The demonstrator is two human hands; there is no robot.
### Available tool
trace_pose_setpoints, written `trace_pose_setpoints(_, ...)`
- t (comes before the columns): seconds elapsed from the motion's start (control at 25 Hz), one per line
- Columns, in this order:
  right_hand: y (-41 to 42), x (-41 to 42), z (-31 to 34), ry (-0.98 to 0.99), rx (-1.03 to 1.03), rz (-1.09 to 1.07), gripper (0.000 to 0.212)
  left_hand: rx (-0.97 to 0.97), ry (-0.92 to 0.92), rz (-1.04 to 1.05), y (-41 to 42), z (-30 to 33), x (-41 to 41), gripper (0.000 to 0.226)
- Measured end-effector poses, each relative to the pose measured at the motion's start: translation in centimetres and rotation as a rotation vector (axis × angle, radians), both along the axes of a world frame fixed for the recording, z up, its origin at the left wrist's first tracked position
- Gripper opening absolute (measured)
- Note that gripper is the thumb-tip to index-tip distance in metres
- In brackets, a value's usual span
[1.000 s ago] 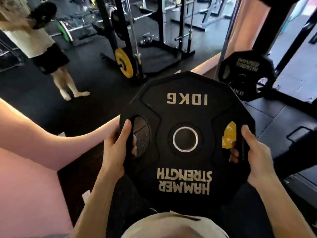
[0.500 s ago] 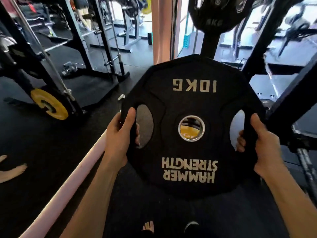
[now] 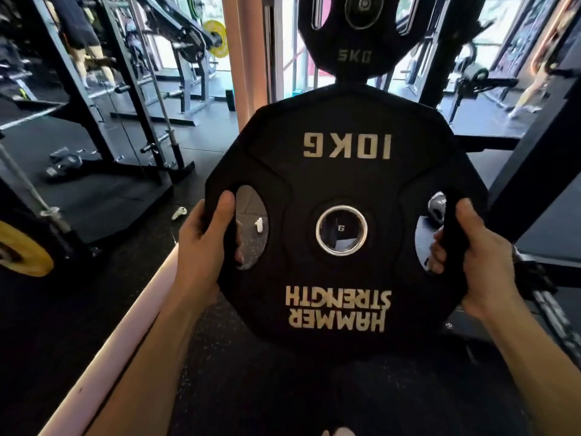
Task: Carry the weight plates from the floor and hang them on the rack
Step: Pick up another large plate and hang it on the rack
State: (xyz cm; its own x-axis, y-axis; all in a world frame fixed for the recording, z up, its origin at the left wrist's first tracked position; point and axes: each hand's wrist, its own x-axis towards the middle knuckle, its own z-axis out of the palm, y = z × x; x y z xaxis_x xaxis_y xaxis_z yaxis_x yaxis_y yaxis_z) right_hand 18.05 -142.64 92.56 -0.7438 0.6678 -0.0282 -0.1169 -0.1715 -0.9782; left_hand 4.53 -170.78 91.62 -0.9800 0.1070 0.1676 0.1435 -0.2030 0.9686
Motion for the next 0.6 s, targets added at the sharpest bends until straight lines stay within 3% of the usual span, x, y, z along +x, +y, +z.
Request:
trace_pose_setpoints(0.2, 1.7, -3.2, -7.2, 0.106, 0.059, -0.049, 0.048, 0.045, 0.080, -0.031, 2.4, -7.8, -3.9, 0.037)
trace_pose_setpoints(0.6, 3.0, -4.5, -21.9, 0.309, 0.201, -0.083, 0.048, 0.126, 0.253, -0.042, 4.6, -22.3, -7.2, 0.036)
